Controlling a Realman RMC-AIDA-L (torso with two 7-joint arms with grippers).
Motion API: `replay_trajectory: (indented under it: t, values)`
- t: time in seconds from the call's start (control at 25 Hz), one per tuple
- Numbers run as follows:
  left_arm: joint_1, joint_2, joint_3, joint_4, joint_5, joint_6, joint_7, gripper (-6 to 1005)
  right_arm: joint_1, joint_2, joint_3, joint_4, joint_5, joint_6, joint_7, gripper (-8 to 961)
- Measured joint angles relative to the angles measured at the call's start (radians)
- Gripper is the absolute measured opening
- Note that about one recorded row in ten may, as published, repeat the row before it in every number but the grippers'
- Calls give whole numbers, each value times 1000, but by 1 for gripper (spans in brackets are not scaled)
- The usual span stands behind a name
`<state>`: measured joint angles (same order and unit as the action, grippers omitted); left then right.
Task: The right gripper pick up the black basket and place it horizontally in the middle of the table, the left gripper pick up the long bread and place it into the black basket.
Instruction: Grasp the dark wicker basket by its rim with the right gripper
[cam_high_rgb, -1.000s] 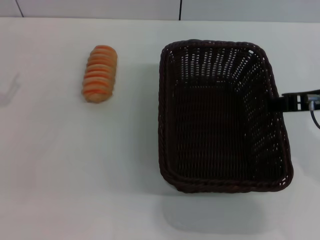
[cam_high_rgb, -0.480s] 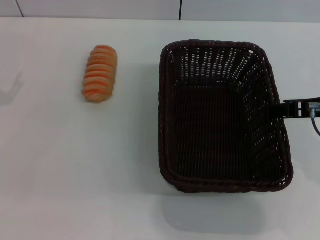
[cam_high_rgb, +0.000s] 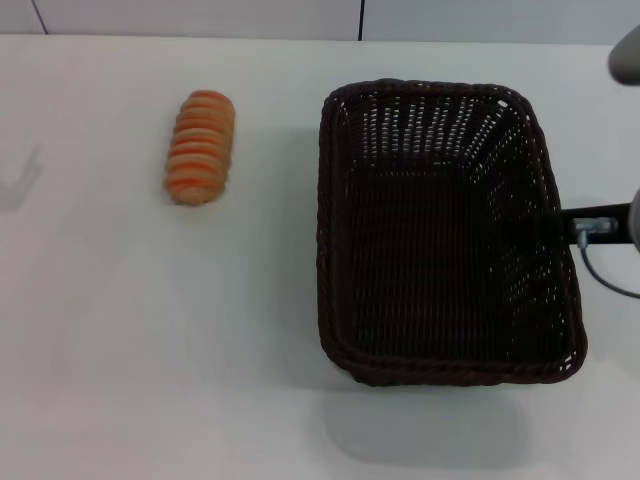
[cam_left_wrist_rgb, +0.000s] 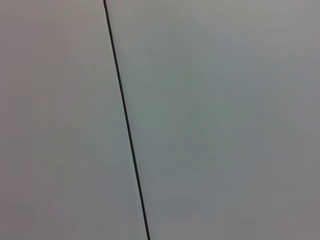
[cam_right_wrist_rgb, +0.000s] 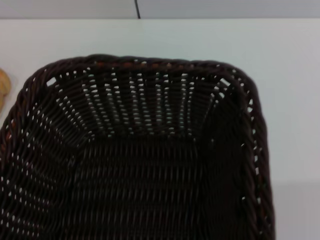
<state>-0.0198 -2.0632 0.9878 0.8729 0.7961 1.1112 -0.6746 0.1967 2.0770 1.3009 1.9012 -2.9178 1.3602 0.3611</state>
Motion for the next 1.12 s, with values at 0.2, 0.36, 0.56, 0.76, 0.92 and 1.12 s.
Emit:
replay_trajectory:
  t: [0.2,0.36,0.56,0.76,0.92,1.12]
  values:
    - [6,0,0,0,0,3,1,738,-16,0,-12,-39,0,-41,5,799]
    - [9,0,-6,1,-1,5,2,739,-30,0,-12,-55,0,-64,5,799]
    - [5,0,-11,7,-1,8,2,739,-35,-3,-10,-79,0,-95,-2,789]
    - [-2,0,-11,2,-1,8,3,739,-23,-1,-13,-112,1,-114,-22,736]
    - [-3,0,-12,2,0,9,3,739,-8,-1,-18,-144,0,-120,-54,694]
    - [2,0,-12,4,0,9,3,739,11,-2,-47,-156,0,-141,-96,492]
